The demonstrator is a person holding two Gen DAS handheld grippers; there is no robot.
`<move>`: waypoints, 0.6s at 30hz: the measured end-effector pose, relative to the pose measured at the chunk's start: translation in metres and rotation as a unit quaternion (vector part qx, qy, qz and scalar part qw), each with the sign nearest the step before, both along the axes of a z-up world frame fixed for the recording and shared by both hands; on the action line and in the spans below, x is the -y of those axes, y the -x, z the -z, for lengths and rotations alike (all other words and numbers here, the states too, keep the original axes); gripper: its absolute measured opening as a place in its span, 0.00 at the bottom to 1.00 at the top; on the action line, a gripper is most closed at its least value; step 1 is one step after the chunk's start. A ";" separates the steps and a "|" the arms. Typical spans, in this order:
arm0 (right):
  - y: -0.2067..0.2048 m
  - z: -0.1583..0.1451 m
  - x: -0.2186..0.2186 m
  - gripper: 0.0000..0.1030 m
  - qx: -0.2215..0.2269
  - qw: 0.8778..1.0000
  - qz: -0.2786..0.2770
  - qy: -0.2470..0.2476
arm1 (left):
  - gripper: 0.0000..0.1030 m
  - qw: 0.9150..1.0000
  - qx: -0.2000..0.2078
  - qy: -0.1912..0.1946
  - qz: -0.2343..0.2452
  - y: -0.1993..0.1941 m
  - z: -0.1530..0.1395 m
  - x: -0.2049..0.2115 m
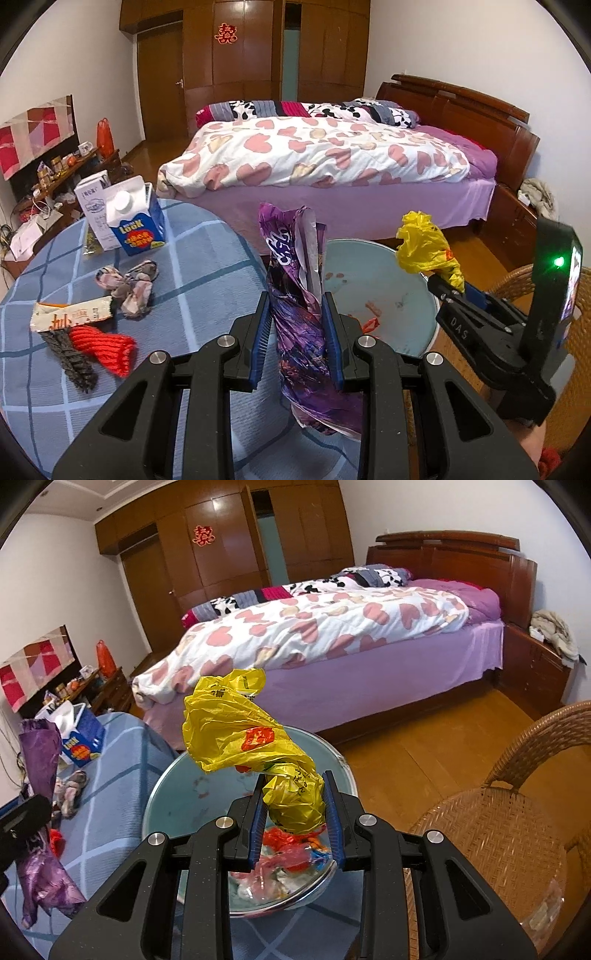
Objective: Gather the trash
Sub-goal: 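Carry the purple wrapper and yellow bag over the blue bin and open both grippers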
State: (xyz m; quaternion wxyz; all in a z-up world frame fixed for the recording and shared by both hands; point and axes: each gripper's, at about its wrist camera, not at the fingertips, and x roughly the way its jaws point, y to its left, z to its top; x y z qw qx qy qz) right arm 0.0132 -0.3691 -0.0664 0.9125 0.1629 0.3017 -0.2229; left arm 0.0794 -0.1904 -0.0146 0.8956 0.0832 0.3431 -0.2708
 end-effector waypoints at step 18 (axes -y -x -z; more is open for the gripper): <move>-0.016 0.037 0.027 0.34 -0.027 0.998 -0.005 -0.055 | 0.27 0.999 -0.007 -0.051 0.016 -0.016 0.033 0.053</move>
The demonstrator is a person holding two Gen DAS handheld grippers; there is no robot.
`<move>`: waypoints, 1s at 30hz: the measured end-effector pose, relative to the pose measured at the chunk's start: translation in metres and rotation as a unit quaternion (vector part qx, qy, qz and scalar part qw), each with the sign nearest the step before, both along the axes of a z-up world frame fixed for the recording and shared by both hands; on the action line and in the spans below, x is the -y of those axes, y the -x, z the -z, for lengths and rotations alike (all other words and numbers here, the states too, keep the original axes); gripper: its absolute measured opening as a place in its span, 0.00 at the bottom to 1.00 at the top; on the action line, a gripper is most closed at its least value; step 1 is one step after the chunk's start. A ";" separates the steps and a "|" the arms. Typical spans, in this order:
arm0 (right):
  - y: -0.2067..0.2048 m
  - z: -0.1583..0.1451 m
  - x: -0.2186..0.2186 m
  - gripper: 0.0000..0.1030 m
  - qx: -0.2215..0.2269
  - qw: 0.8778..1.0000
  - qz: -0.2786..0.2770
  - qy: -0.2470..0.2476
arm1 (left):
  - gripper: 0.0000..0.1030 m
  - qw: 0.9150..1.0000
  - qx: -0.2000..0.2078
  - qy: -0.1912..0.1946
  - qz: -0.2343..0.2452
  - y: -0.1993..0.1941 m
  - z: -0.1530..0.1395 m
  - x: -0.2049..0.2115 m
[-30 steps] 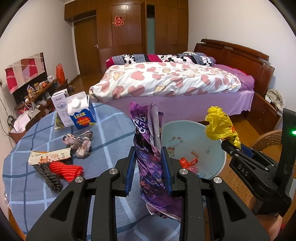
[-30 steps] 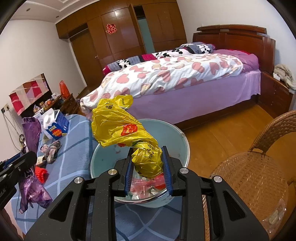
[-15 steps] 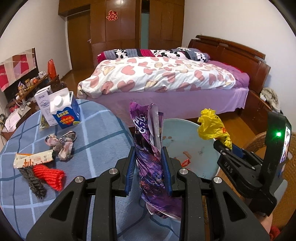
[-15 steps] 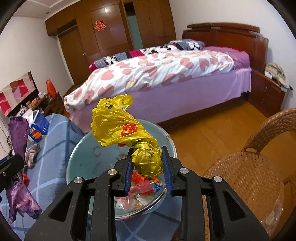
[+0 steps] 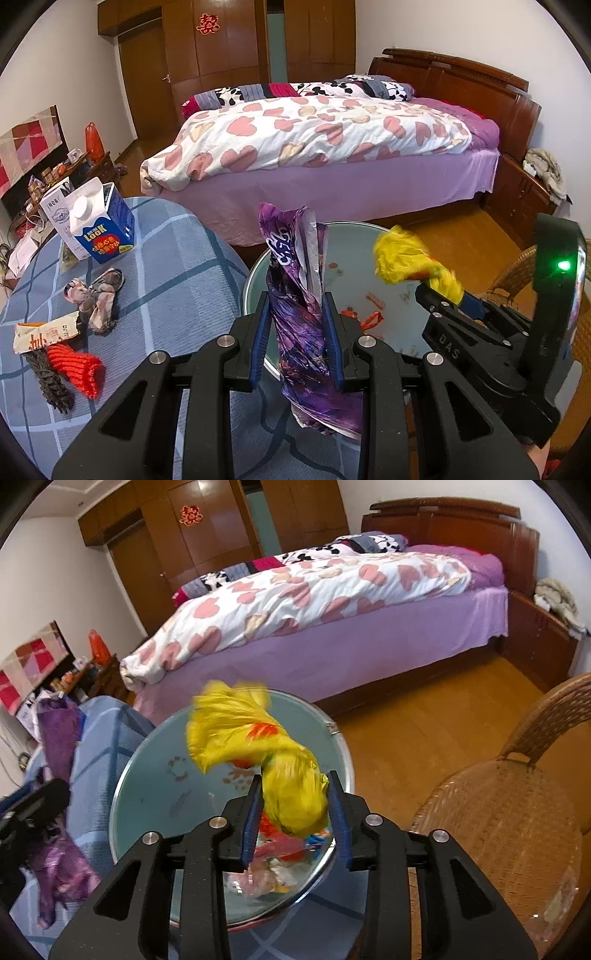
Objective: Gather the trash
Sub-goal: 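Carry the purple wrapper and yellow bag over the blue bin and open both grippers, then return to the table and grasp the black rope with the left gripper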
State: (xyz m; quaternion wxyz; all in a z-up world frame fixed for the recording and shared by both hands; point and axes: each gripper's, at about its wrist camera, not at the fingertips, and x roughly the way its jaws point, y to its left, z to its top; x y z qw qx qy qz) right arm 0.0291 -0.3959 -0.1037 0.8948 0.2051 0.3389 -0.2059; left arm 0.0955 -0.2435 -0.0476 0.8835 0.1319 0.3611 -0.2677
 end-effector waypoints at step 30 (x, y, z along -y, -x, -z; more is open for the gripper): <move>0.027 -0.023 -0.003 0.77 0.043 0.996 0.068 0.044 | 0.73 0.999 0.021 -0.004 -0.045 -0.004 -0.003 -0.001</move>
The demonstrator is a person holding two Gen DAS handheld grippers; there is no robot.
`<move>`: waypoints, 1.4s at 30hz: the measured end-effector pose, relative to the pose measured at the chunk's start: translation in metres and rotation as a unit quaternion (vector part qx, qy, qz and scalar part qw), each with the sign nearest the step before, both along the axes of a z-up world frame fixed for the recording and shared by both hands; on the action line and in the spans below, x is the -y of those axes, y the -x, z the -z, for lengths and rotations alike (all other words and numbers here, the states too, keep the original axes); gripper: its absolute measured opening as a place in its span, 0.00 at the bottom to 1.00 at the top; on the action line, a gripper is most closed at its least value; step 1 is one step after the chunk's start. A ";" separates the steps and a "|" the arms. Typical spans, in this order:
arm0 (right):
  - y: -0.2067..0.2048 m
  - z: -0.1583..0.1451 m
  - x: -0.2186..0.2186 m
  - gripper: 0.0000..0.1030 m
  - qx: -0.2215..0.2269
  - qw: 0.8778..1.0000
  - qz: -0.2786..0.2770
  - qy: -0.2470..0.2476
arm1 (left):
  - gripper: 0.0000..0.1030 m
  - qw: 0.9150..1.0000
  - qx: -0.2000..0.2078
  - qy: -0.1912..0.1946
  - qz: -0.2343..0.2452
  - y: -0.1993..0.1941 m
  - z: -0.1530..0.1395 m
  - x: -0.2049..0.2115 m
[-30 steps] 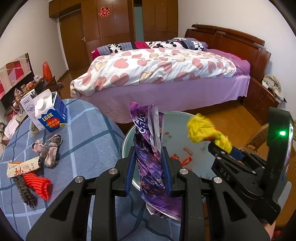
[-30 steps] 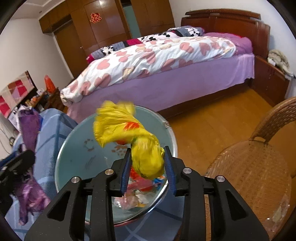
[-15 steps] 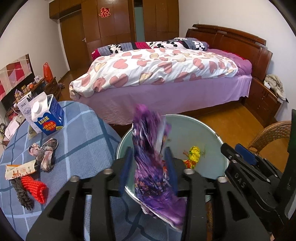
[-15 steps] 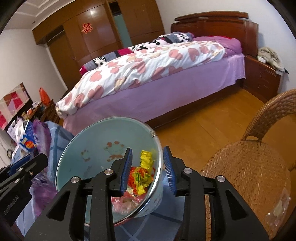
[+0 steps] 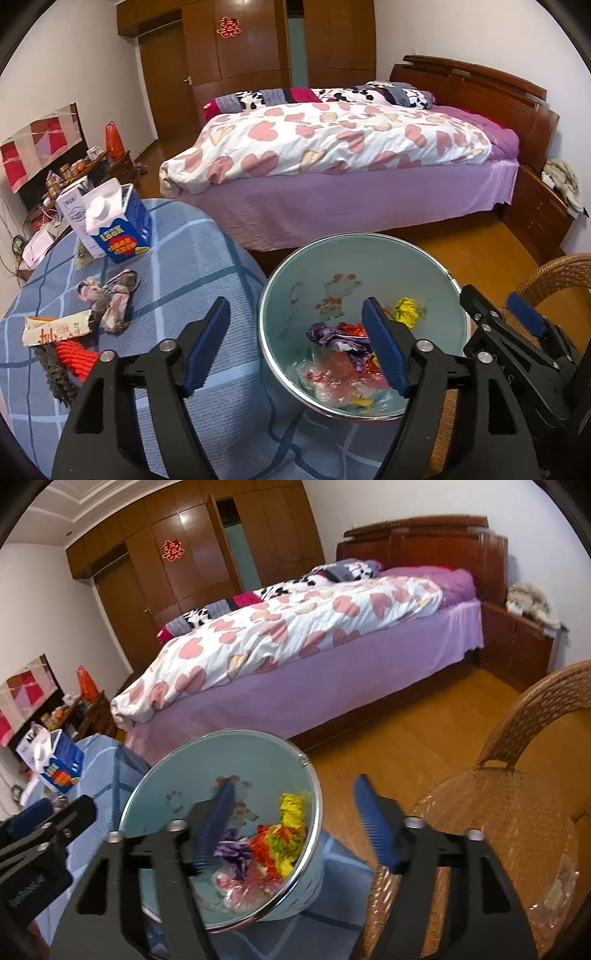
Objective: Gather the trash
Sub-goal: 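Return to the table and grasp the black rope with the left gripper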
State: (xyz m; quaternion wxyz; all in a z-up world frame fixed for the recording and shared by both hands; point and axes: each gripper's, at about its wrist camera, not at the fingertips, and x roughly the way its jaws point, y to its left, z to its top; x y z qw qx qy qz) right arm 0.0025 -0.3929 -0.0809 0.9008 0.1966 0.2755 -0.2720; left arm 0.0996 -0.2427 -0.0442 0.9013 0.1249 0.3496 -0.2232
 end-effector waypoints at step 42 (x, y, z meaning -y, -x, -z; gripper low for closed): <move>-0.081 -0.003 -0.157 0.83 -0.026 0.969 -0.247 -0.002 | 0.79 0.954 -0.028 0.024 -0.298 -0.055 0.022 -0.262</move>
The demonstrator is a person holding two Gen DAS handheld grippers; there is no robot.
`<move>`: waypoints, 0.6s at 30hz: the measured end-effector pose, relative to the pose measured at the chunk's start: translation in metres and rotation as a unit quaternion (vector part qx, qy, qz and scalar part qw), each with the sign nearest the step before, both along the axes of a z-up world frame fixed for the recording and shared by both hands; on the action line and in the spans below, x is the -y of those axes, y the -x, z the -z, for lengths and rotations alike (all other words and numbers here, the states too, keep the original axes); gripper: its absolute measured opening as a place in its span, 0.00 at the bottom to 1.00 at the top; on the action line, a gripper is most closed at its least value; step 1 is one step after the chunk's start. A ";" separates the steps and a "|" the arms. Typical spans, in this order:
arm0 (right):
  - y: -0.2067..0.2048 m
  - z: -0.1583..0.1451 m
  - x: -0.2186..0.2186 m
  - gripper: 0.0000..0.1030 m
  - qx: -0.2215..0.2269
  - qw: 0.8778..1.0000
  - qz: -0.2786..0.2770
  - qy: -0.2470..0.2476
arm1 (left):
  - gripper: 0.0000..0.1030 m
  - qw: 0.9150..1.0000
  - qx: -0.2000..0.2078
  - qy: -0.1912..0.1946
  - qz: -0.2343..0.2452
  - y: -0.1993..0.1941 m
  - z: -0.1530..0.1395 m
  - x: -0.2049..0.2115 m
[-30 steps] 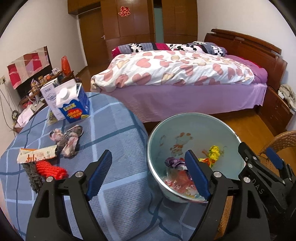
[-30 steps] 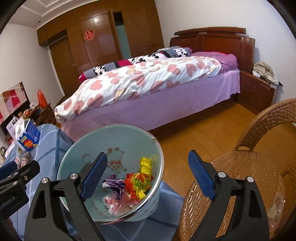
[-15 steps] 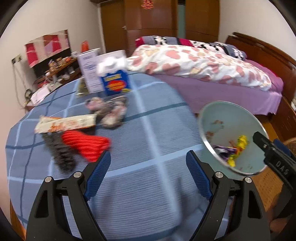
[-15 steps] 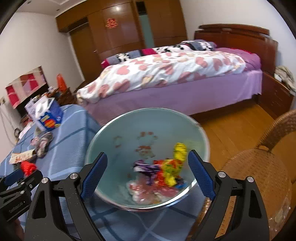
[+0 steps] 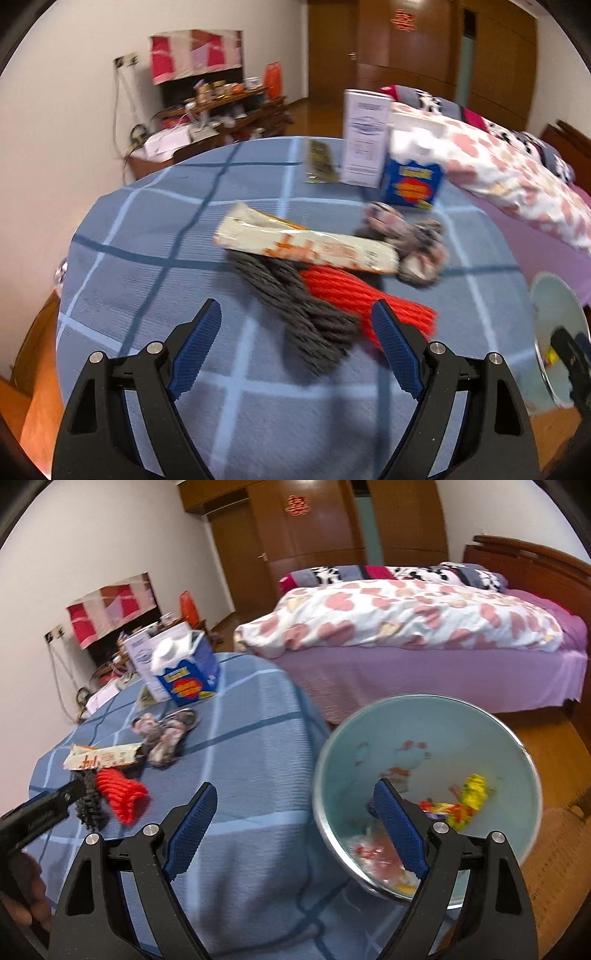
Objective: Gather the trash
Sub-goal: 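Return to the table and grasp the black rope with the left gripper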
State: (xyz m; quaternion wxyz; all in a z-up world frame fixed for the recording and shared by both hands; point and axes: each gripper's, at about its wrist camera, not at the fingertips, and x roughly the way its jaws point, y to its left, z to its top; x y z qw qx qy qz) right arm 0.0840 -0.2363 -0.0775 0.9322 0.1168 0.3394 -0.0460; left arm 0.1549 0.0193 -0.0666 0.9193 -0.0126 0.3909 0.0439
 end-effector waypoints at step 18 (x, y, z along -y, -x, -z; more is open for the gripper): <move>-0.070 0.009 -0.052 0.76 -0.030 0.997 -0.070 -0.004 | 0.29 0.998 -0.055 0.037 0.004 -0.025 0.034 -0.047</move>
